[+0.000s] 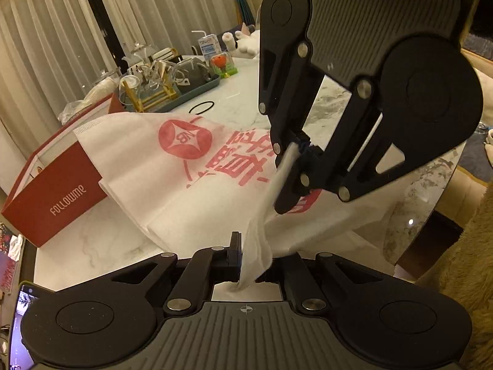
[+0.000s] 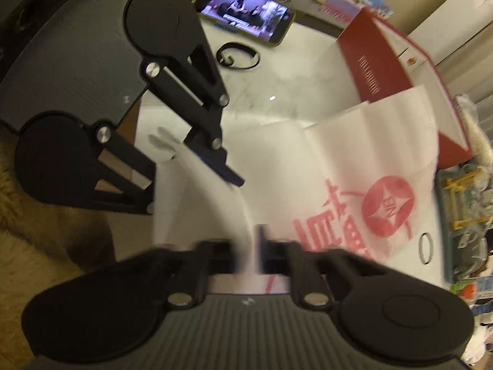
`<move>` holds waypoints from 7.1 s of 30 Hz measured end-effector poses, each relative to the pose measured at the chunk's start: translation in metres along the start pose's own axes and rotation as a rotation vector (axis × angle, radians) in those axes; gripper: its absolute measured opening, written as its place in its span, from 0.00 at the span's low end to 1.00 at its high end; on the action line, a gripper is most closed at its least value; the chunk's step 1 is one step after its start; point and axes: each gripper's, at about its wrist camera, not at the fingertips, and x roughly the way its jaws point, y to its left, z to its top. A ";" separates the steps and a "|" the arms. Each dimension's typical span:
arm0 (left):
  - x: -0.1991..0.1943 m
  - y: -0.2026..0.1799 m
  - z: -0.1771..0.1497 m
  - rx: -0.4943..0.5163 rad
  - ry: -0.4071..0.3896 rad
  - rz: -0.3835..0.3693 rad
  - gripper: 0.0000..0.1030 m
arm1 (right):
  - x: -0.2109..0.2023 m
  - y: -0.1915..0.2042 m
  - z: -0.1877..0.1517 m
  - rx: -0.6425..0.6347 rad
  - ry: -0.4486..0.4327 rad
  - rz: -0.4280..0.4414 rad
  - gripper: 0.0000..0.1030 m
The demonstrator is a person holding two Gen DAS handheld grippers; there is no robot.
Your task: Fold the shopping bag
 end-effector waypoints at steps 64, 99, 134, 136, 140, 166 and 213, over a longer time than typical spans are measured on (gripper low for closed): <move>0.084 -0.047 0.088 0.017 0.087 -0.151 0.08 | -0.073 -0.238 -0.197 1.058 -0.121 -0.442 0.01; 0.116 -0.067 0.109 -0.065 0.012 -0.208 0.03 | -0.125 -0.206 -0.180 1.069 -0.227 -0.423 0.02; 0.038 -0.020 0.027 -0.366 0.195 0.029 0.03 | -0.016 -0.089 -0.131 0.620 -0.008 -0.074 0.59; 0.044 -0.019 0.033 -0.390 0.231 0.049 0.03 | -0.006 -0.075 -0.126 0.600 -0.015 0.015 0.59; 0.047 -0.019 0.040 -0.419 0.262 0.022 0.03 | 0.004 -0.058 -0.128 0.603 -0.045 0.129 0.59; 0.083 0.077 0.037 -0.372 0.109 0.092 0.99 | -0.003 -0.045 -0.185 0.482 0.123 -0.028 0.00; 0.010 0.028 -0.032 -0.420 0.054 -0.070 0.03 | 0.017 -0.009 -0.068 0.532 0.006 0.075 0.36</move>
